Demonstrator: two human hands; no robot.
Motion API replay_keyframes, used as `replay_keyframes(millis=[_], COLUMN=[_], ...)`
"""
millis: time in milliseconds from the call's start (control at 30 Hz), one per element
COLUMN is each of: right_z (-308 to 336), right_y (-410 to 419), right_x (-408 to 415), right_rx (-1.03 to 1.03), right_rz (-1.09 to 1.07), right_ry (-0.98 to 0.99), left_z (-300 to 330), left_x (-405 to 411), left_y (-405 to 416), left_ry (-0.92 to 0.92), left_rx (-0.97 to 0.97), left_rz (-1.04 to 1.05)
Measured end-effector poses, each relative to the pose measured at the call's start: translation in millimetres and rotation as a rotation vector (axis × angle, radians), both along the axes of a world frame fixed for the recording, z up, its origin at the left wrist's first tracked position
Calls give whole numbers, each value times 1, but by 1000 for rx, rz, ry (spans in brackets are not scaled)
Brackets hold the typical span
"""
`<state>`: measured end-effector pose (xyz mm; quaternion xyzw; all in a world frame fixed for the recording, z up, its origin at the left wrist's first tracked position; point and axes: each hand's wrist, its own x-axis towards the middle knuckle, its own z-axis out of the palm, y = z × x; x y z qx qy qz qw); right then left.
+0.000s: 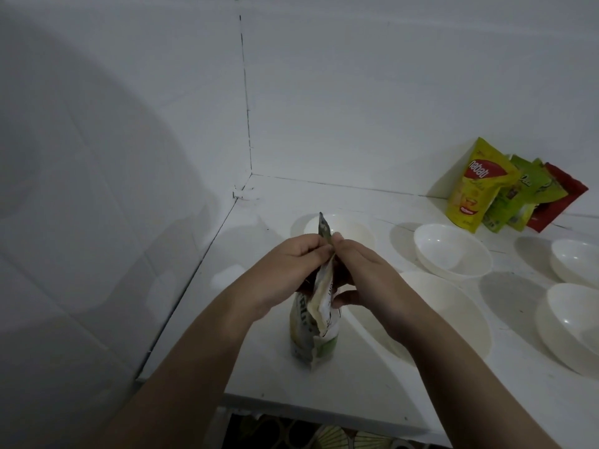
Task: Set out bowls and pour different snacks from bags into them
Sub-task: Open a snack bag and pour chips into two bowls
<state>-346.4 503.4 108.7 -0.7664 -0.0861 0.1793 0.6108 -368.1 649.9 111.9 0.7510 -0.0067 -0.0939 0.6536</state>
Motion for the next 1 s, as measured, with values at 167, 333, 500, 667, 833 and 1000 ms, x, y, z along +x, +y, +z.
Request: replay_keyframes(millis=[167,333,500,667,833,1000], right_z=[4,7,15,18,17,19], right_y=[2,-2,-18,-24,-18,-10], right_x=[2,4,5,8,6,1], right_rx=[-63,-202,-400,-594,-385,-264], right_rz=[34,-2,-75,-118,-128,-125], right_ry=[-26,-149,-291,-438,-364,-432], left_z=[-9,-13,-9,-10,-17,-28], left_x=[-1,0,-7,-10,-9,-4], left_y=[-2,-2,12,15,15,17], left_ry=[-52,-203,-380,-459,-493,-413], left_rx=[16,55,353,599,471,281], left_rz=[72,288,459,569,518,530])
